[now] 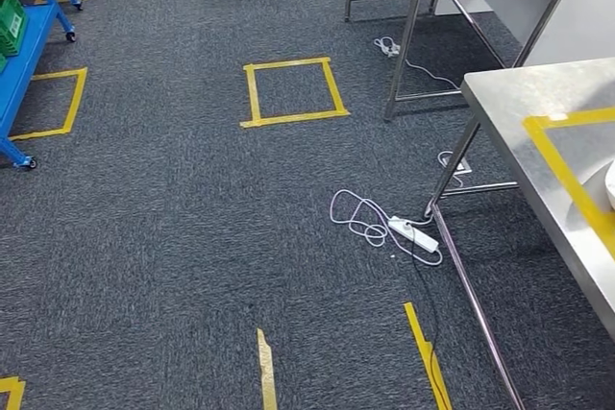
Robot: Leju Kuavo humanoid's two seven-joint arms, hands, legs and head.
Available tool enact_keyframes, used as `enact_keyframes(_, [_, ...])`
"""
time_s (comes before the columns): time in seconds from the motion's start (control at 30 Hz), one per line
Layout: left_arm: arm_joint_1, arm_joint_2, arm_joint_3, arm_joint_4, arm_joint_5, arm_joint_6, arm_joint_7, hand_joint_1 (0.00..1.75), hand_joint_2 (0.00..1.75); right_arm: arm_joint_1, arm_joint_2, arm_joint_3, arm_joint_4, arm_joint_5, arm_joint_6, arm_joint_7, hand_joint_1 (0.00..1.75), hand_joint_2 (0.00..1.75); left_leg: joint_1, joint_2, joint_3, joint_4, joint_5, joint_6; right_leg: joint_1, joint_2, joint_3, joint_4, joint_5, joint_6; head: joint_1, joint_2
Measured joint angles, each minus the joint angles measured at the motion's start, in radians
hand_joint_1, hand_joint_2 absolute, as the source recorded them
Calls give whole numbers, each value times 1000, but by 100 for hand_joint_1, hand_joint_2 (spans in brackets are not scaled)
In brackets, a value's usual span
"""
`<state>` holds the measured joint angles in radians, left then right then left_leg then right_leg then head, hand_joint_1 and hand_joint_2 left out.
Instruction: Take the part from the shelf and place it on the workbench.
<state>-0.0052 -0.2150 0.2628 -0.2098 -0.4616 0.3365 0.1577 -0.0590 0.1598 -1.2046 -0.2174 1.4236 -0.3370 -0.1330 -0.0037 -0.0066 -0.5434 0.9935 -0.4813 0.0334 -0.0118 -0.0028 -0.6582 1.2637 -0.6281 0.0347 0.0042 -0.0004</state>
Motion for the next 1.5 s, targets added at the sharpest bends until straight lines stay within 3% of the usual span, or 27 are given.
enact_keyframes(0.07, [0,-2,7,0,8,8,-16,0,0,0,1,2,0,6,-18,32,0,0,1,-5,5,1,-4,-5,-4,1,55,-129,76,1,1,0])
enact_keyframes(0.13, [-1,-3,19,0,22,15,-39,0,0,-2,3,3,0,4,-20,64,0,0,-3,-8,6,6,-9,-16,-5,6,108,-237,112,-4,1,0])
enact_keyframes(0.23, [-2,-4,43,0,42,20,-65,0,0,-2,8,3,0,2,-18,93,0,0,-4,-9,2,11,-11,-28,-3,9,122,-259,111,-19,0,0])
enact_keyframes(0.3, [-2,-4,56,0,49,21,-71,0,0,-1,10,2,0,1,-20,98,0,0,-2,-7,-9,40,-33,-37,-4,6,124,-261,113,-28,-3,0])
enact_keyframes(0.4, [-2,-4,69,0,52,21,-75,0,0,-1,12,2,0,2,-20,99,0,0,0,-3,-85,212,-122,-47,-2,0,126,-261,111,-38,-7,0])
enact_keyframes(0.43, [-1,-4,73,0,56,21,-77,0,0,-1,12,2,0,2,-21,95,0,0,0,-2,-113,270,-141,-48,0,-2,127,-261,109,-40,-6,0])
enact_keyframes(0.47, [-1,-4,77,0,61,22,-82,0,0,0,12,2,0,3,-22,86,0,0,0,-2,-128,300,-141,-46,2,-4,129,-261,108,-41,-7,0])
enact_keyframes(0.5, [0,-5,83,0,67,24,-89,0,0,0,12,2,0,2,-26,74,0,0,0,-2,-125,291,-122,-43,3,-4,132,-261,107,-43,-6,0])
enact_keyframes(0.53, [0,-5,89,0,75,25,-98,0,0,0,12,2,0,1,-30,59,0,0,0,-2,-105,246,-87,-38,5,-4,135,-261,105,-43,-6,0])
enact_keyframes(0.6, [0,-6,105,0,99,25,-132,0,0,0,14,2,0,-2,-39,35,0,0,-5,0,-47,115,-19,-26,8,-3,140,-260,100,-42,-6,0])
enact_keyframes(0.63, [-2,-8,115,0,119,21,-159,0,0,0,15,3,0,-4,-43,27,0,0,-7,1,-25,65,-5,-21,9,-4,140,-259,98,-39,-6,0])
enact_keyframes(0.73, [-5,-16,168,-2,199,-11,-252,0,0,0,18,3,0,-3,-50,16,0,0,-11,2,-10,21,-9,-14,11,-7,136,-260,98,-28,-5,0])
enact_keyframes(0.8, [-5,-20,209,-2,246,-58,-296,0,0,0,19,3,0,5,-51,16,0,0,-7,2,-6,10,-3,-8,11,-5,126,-244,82,-20,-4,0])
enact_keyframes(0.83, [-5,-22,230,-3,263,-90,-315,0,0,0,19,3,0,8,-50,15,0,0,-5,3,-3,4,0,-5,10,-3,110,-210,60,-16,-2,0])
enact_keyframes(0.9, [-7,-23,267,-3,282,-154,-351,0,0,2,19,4,0,10,-49,15,0,0,-4,4,-2,1,1,-1,8,1,46,-84,-1,-10,0,0])
enact_keyframes(0.97, [-7,-23,289,-3,283,-189,-377,0,0,6,20,4,0,10,-47,15,0,0,-5,4,-2,1,0,0,7,1,-8,17,-28,-4,0,0])
enact_keyframes(1.0, [-6,-23,296,-3,281,-195,-389,0,0,7,20,4,0,9,-47,15,0,0,-4,3,-1,1,-1,0,6,1,-10,15,-12,-3,0,0])
enact_keyframes(1.03, [-6,-23,302,-4,277,-198,-406,0,0,9,20,4,0,8,-47,16,0,0,-4,2,1,1,-2,-1,5,1,8,-27,21,-2,0,0])
enact_keyframes(1.07, [-5,-24,307,-4,271,-199,-431,0,0,9,20,4,0,6,-47,17,0,0,-4,1,4,2,-3,-3,2,1,40,-96,61,-1,0,0])
enact_keyframes(1.13, [-4,-24,313,-5,253,-195,-504,0,0,8,22,4,0,3,-49,20,0,0,-8,-1,5,6,-8,-11,0,3,101,-220,106,-4,1,0])
enact_keyframes(1.17, [-4,-24,315,-5,244,-192,-539,0,0,8,24,4,0,3,-50,21,0,0,-10,-2,4,9,-9,-15,0,4,117,-249,111,-8,1,0])
enact_keyframes(1.27, [-3,-23,318,-6,231,-185,-592,0,0,12,27,4,0,2,-52,24,0,0,-8,-2,1,15,-11,-27,3,6,123,-259,111,-25,0,0])
enact_keyframes(1.33, [-2,-24,319,-7,226,-186,-626,0,0,13,30,3,0,-2,-53,24,0,0,-6,-1,-15,54,-41,-35,1,4,124,-261,114,-35,-3,0])
enact_keyframes(1.43, [-1,-23,320,-8,220,-230,-689,0,0,14,33,3,0,-7,-55,21,0,0,-3,1,-101,245,-136,-46,3,-1,124,-261,112,-43,-8,0])
enact_keyframes(1.47, [0,-23,320,-8,220,-270,-696,0,0,14,34,3,0,-6,-54,20,0,0,-3,1,-124,295,-149,-47,4,-2,124,-261,112,-44,-8,0])
enact_keyframes(1.5, [1,-21,320,-8,219,-319,-695,0,0,15,34,3,0,-3,-53,18,0,0,-3,1,-129,307,-141,-45,5,-2,125,-260,111,-45,-8,0])
